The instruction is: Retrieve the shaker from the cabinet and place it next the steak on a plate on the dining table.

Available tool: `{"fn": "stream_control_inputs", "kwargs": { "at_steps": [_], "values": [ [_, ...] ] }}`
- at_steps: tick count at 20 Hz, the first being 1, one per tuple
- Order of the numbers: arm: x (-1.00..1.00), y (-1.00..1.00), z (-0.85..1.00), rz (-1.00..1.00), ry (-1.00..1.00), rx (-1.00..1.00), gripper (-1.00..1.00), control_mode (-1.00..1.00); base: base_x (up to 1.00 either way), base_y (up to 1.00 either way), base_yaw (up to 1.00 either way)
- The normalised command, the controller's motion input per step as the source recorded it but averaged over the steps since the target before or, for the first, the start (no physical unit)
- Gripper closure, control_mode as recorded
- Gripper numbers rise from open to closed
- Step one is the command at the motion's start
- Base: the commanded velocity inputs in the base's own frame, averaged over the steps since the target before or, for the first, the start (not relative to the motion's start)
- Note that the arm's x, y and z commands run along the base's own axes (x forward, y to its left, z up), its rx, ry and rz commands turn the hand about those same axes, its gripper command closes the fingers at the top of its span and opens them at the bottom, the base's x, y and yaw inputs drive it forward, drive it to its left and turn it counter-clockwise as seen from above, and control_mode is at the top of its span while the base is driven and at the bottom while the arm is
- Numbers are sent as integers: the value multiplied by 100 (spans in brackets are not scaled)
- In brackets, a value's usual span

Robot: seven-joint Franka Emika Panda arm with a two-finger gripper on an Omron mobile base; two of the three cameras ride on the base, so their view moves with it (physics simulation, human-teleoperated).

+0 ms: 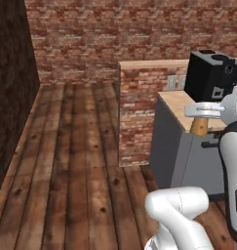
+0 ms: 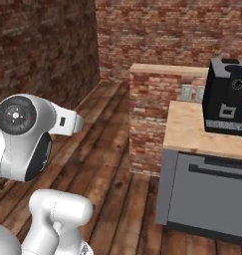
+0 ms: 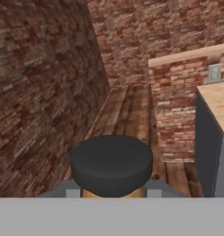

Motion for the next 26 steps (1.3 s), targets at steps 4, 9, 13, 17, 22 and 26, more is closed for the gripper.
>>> {"fn": "stream_control_inputs", "kwargs": {
  "at_steps": [4, 9, 13, 17, 22, 26],
  "values": [
    [0, 0, 0, 0, 0, 0, 100, 100, 100, 70, -7],
    [0, 0, 0, 0, 0, 0, 100, 100, 100, 14, 0],
    [0, 0, 0, 0, 0, 0, 100, 100, 100, 0, 0],
    [0, 0, 0, 0, 0, 0, 100, 100, 100, 47, -8],
    [0, 0, 0, 0, 0, 0, 100, 100, 100, 100, -26],
    [0, 0, 0, 0, 0, 0, 100, 100, 100, 100, -32]
  ]
}}
